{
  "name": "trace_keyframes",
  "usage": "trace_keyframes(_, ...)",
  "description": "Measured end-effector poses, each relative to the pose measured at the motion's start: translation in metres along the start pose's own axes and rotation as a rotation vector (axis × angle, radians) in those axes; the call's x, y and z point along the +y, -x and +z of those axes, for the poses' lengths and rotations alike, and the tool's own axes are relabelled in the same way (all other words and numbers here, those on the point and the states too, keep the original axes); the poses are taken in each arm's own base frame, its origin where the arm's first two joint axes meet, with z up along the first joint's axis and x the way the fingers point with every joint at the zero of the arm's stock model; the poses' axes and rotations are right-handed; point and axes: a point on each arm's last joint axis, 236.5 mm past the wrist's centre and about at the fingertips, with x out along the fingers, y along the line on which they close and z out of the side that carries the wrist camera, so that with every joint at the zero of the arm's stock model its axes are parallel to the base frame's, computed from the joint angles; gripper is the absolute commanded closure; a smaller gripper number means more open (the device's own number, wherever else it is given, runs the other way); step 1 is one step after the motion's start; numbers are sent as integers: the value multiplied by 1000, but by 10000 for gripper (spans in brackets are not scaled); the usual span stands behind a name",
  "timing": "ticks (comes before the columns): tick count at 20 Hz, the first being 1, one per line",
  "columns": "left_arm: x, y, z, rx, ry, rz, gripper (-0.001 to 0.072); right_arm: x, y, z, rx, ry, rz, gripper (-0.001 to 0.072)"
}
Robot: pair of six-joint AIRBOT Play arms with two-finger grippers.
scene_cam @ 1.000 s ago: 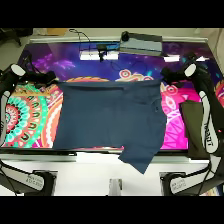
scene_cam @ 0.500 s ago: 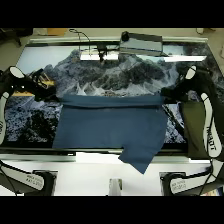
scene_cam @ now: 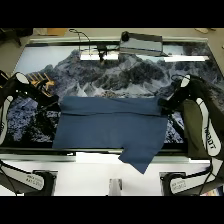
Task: Fold the shirts.
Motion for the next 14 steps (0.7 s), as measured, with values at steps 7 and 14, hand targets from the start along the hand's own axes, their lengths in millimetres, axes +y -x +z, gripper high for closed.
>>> trace_keyframes(7, 8, -2, -7, 31, 27, -6, 262, -4, -3, -3, 12, -3, -16, 268)
trace_keyframes(14, 12, 18, -28, 71, 41, -21, 201, -9, 11, -36, 119, 73, -7, 242)
